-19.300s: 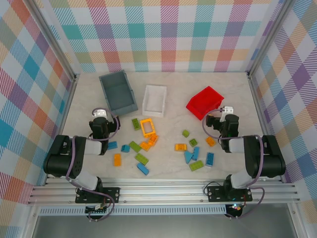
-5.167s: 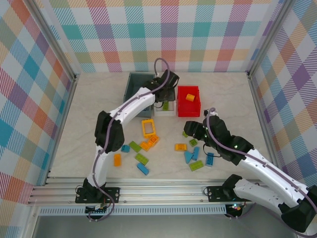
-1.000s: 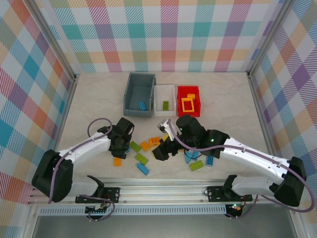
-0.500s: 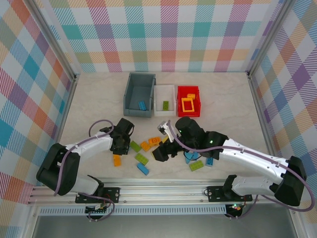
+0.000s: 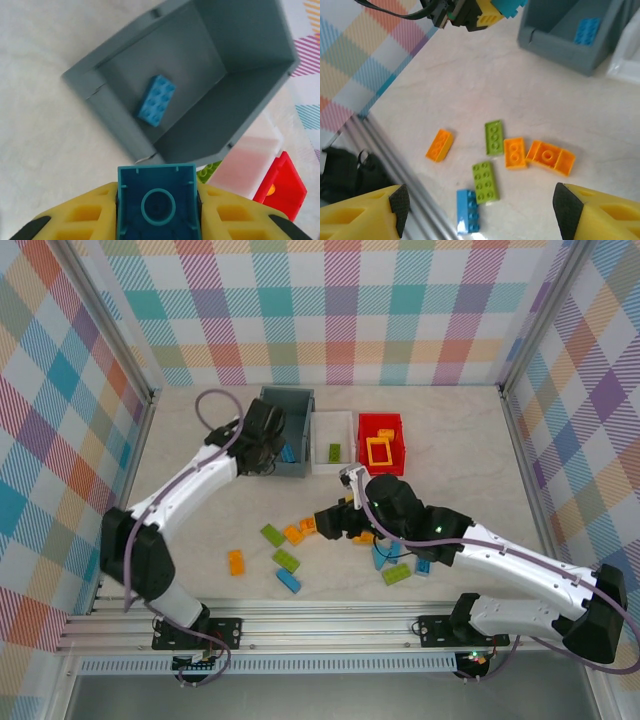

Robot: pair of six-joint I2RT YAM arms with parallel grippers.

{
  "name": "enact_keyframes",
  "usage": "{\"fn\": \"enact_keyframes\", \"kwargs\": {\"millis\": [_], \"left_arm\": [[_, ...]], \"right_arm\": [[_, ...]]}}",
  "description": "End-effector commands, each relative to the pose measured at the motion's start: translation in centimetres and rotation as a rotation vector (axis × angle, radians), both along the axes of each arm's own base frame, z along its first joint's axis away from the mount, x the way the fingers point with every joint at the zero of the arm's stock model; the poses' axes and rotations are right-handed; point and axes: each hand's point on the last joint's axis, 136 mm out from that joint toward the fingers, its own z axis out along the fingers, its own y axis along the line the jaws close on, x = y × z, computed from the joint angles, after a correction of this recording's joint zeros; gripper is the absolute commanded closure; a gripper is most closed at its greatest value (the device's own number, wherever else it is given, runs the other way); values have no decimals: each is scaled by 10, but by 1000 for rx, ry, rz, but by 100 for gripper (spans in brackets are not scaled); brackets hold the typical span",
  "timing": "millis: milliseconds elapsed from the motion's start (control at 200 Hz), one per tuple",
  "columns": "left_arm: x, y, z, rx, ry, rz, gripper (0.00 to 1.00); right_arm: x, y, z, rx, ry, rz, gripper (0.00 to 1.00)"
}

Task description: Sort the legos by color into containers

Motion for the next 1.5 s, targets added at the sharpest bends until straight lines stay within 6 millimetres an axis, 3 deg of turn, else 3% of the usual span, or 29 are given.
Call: {"fn": "enact_keyframes", "kwargs": {"millis": [0,140,295,405,480,545,655,795,880,960,1035,1215,1345,1495], "left_arm": [[14,11,-22,227,114,-116,75],[41,11,-43,356,179,-148,75],[60,13,-75,399,248,-165,73],[67,14,-93,395,274,-182,64],[66,11,-98,387,284,-198,50],[64,8,-95,370,284,-209,41],[61,4,-75,344,241,-210,36],[57,-2,-33,298,153,-205,35],[50,-4,-4,278,94,-198,35],[37,-4,23,247,36,-181,34],[22,-13,45,211,-38,-204,33],[-38,-70,83,182,-225,-513,29],[-94,-105,89,139,-328,-697,27],[-144,-119,81,117,-366,-814,27]], "right_arm": [[24,-2,38,137,-51,-145,21],[28,-1,42,177,-34,-169,22],[26,-3,35,166,-13,-174,22],[24,-8,25,155,5,-183,22],[23,-12,18,146,17,-193,22],[22,-16,10,130,29,-202,21],[21,-22,-3,101,45,-216,21],[23,-40,-16,31,57,-270,22],[31,-66,-28,-45,90,-381,24],[43,-96,-50,-133,196,-514,24],[53,-112,-74,-182,336,-573,24],[81,-104,-114,-373,401,-446,24],[91,-103,-145,-584,387,-292,25],[96,-107,-175,-772,404,-170,25]]}}
